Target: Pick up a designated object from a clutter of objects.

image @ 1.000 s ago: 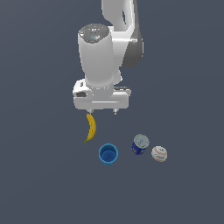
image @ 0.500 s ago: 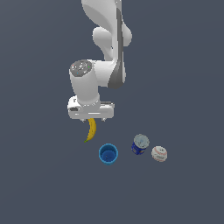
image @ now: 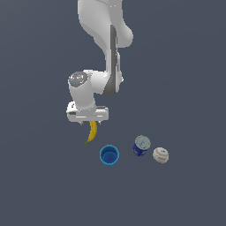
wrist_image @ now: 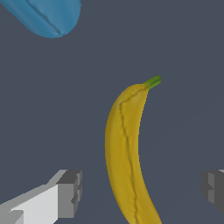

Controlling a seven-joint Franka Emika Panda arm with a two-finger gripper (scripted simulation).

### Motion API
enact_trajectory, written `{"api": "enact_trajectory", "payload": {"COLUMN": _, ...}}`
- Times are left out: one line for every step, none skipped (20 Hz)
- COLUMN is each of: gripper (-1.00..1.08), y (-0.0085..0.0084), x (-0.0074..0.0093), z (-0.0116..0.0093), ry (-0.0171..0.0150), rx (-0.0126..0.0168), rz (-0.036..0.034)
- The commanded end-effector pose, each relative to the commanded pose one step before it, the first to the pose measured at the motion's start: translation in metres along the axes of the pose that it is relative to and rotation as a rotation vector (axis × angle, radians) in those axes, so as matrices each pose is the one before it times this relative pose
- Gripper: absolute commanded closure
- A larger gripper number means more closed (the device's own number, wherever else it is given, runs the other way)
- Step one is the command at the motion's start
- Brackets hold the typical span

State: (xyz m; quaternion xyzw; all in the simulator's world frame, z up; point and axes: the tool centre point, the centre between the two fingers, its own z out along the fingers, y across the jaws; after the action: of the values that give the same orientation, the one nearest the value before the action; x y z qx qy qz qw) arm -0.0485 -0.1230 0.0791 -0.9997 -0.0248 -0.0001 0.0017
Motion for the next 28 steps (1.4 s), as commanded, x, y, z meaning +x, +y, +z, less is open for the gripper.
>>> {"api": "enact_trajectory", "payload": {"gripper": -0.92, "y": 0.00368, "x": -0.00441, "z": 0.00656, "ry": 0.00029, "rx": -0.00230, "rz": -0.00227}}
{"api": "enact_trajectory", "payload": {"gripper": -0.92, "y": 0.00093, "x": -0.00116, "z": 0.00156, "ry": -0.00018, "rx": -0.00038, "rz": -0.00024}}
{"api": "enact_trajectory", "payload": {"gripper": -0.92, "y": 0.00062, "x": -0.00082, "z": 0.00112, "ry": -0.00018, "rx": -0.00038, "rz": -0.00024}}
{"api": "enact_trajectory", "payload": {"gripper": -0.92, "y": 0.00046, "x": -0.00052, "z": 0.00065, "ry": 0.00000, "rx": 0.00000, "rz": 0.00000}}
{"api": "enact_trajectory", "payload": {"gripper": -0.92, "y": 0.00001, "x": -0.00012, "z": 0.00025, "ry": -0.00018, "rx": -0.00038, "rz": -0.00024}}
{"api": "enact_trajectory", "payload": {"gripper": -0.92, "y": -0.00055, "x": 0.00057, "z": -0.00099, "ry": -0.00086, "rx": 0.00066, "rz": 0.00099}}
{"api": "enact_trajectory", "payload": {"gripper": -0.92, "y": 0.00000, "x": -0.00002, "z": 0.00030, "ry": 0.00000, "rx": 0.00000, "rz": 0.00000}}
{"api": "enact_trajectory", "payload": {"gripper": -0.92, "y": 0.00000, "x": -0.00005, "z": 0.00091, "ry": 0.00000, "rx": 0.00000, "rz": 0.00000}}
{"api": "enact_trajectory", "payload": {"gripper": -0.92, "y": 0.00001, "x": -0.00008, "z": 0.00151, "ry": 0.00000, "rx": 0.00000, "rz": 0.00000}}
{"api": "enact_trajectory", "payload": {"gripper": -0.92, "y": 0.00001, "x": -0.00011, "z": 0.00210, "ry": 0.00000, "rx": 0.00000, "rz": 0.00000}}
{"api": "enact_trajectory", "payload": {"gripper": -0.92, "y": 0.00001, "x": -0.00014, "z": 0.00269, "ry": 0.00000, "rx": 0.00000, "rz": 0.00000}}
{"api": "enact_trajectory", "payload": {"gripper": -0.92, "y": 0.00002, "x": -0.00016, "z": 0.00327, "ry": 0.00000, "rx": 0.00000, "rz": 0.00000}}
{"api": "enact_trajectory", "payload": {"gripper": -0.92, "y": 0.00003, "x": -0.00018, "z": 0.00384, "ry": 0.00000, "rx": 0.00000, "rz": 0.00000}}
{"api": "enact_trajectory", "payload": {"gripper": -0.92, "y": 0.00004, "x": -0.00020, "z": 0.00440, "ry": 0.00000, "rx": 0.00000, "rz": 0.00000}}
{"api": "enact_trajectory", "payload": {"gripper": -0.92, "y": 0.00005, "x": -0.00020, "z": 0.00494, "ry": 0.00000, "rx": 0.00000, "rz": 0.00000}}
{"api": "enact_trajectory", "payload": {"gripper": -0.92, "y": -0.00006, "x": -0.00016, "z": 0.00502, "ry": 0.00046, "rx": -0.00046, "rz": -0.00023}}
{"api": "enact_trajectory", "payload": {"gripper": -0.92, "y": 0.00008, "x": -0.00012, "z": 0.00482, "ry": 0.00000, "rx": 0.00000, "rz": 0.00000}}
{"api": "enact_trajectory", "payload": {"gripper": -0.92, "y": 0.00008, "x": -0.00006, "z": 0.00421, "ry": 0.00000, "rx": 0.00000, "rz": 0.00000}}
{"api": "enact_trajectory", "payload": {"gripper": -0.92, "y": 0.00008, "x": -0.00001, "z": 0.00361, "ry": 0.00000, "rx": 0.00000, "rz": 0.00000}}
{"api": "enact_trajectory", "payload": {"gripper": -0.92, "y": 0.00007, "x": 0.00002, "z": 0.00303, "ry": 0.00000, "rx": 0.00000, "rz": 0.00000}}
{"api": "enact_trajectory", "payload": {"gripper": -0.92, "y": 0.00007, "x": 0.00004, "z": 0.00246, "ry": 0.00000, "rx": 0.00000, "rz": 0.00000}}
{"api": "enact_trajectory", "payload": {"gripper": -0.92, "y": -0.00012, "x": 0.00010, "z": 0.00175, "ry": 0.00031, "rx": 0.00001, "rz": -0.00037}}
{"api": "enact_trajectory", "payload": {"gripper": -0.92, "y": 0.00004, "x": 0.00005, "z": 0.00135, "ry": 0.00000, "rx": 0.00000, "rz": 0.00000}}
{"api": "enact_trajectory", "payload": {"gripper": -0.92, "y": 0.00003, "x": 0.00003, "z": 0.00081, "ry": 0.00000, "rx": 0.00000, "rz": 0.00000}}
{"api": "enact_trajectory", "payload": {"gripper": -0.92, "y": 0.00001, "x": 0.00001, "z": 0.00027, "ry": 0.00000, "rx": 0.00000, "rz": 0.00000}}
{"api": "enact_trajectory", "payload": {"gripper": 1.08, "y": 0.00000, "x": 0.00000, "z": 0.00000, "ry": 0.00000, "rx": 0.00000, "rz": 0.00000}}
{"api": "enact_trajectory", "payload": {"gripper": 1.08, "y": 0.00000, "x": 0.00000, "z": 0.00000, "ry": 0.00000, "rx": 0.00000, "rz": 0.00000}}
{"api": "enact_trajectory", "payload": {"gripper": 1.08, "y": 0.00000, "x": 0.00000, "z": 0.00000, "ry": 0.00000, "rx": 0.00000, "rz": 0.00000}}
